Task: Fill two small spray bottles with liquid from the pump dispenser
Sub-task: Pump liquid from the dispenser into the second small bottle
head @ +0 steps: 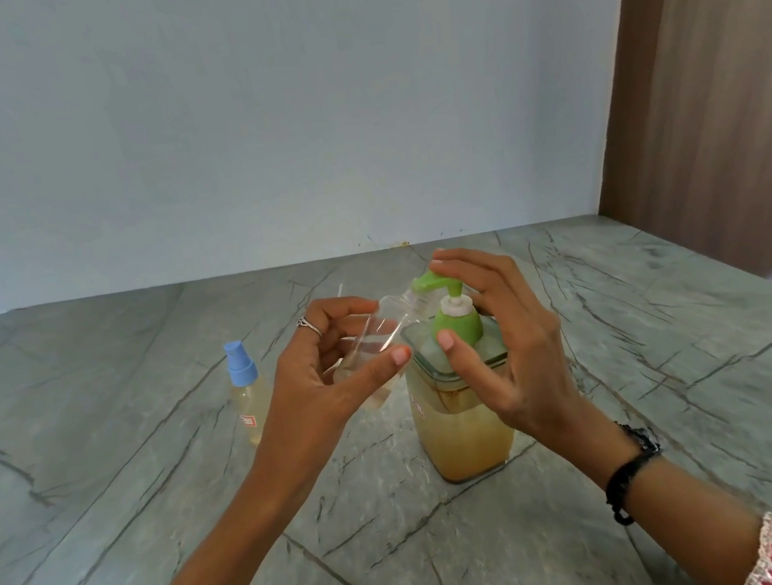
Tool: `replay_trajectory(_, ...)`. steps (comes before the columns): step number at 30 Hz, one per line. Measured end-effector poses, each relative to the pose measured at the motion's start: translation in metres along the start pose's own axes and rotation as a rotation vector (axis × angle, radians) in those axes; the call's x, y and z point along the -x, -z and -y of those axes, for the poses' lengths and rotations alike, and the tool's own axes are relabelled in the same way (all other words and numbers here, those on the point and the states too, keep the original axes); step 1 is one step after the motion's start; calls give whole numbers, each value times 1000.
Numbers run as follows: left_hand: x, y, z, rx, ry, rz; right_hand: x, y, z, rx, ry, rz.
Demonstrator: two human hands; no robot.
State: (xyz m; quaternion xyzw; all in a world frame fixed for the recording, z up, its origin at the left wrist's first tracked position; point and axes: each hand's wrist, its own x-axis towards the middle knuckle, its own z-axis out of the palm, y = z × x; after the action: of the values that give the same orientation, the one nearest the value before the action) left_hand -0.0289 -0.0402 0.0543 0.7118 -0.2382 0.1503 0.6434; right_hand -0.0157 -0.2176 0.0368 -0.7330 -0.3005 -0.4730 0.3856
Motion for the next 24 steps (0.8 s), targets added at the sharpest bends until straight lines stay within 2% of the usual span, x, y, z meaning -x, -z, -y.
replay_trajectory(18,3,1,2,-18,13,22,-13,-4,-2,-26,-85,-103)
replay_trajectory(24,1,0,1,-11,8,16,-7,-3,0,-28,-52,-74)
